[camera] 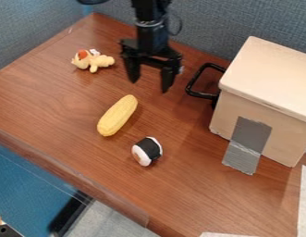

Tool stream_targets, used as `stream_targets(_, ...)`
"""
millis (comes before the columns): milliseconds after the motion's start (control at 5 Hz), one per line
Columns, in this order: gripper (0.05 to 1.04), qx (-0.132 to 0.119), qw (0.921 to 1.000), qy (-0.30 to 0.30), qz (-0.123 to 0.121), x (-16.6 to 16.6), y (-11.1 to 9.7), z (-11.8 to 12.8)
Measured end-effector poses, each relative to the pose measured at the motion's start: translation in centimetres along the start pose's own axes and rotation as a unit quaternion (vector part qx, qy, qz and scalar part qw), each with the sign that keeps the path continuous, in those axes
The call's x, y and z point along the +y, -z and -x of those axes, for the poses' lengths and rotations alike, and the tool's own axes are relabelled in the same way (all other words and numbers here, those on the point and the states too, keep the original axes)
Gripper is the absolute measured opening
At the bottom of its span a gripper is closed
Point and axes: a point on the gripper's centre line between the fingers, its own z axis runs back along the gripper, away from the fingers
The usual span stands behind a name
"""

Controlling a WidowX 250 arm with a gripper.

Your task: Open the drawer

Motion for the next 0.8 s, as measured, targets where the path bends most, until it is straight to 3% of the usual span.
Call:
stream_targets(200, 1.001, -0.013, 0.9998, 0.005, 0.014, -1.7, 0.3, -2.3)
stream_targets(600, 1.001, -0.025, 0.9996, 0.0, 0.014, -3.3, 0.6, -4.7)
stream_targets(800, 1.001, -0.003, 0.9999, -0.01, 0.003, -2.8, 2.6, -5.0)
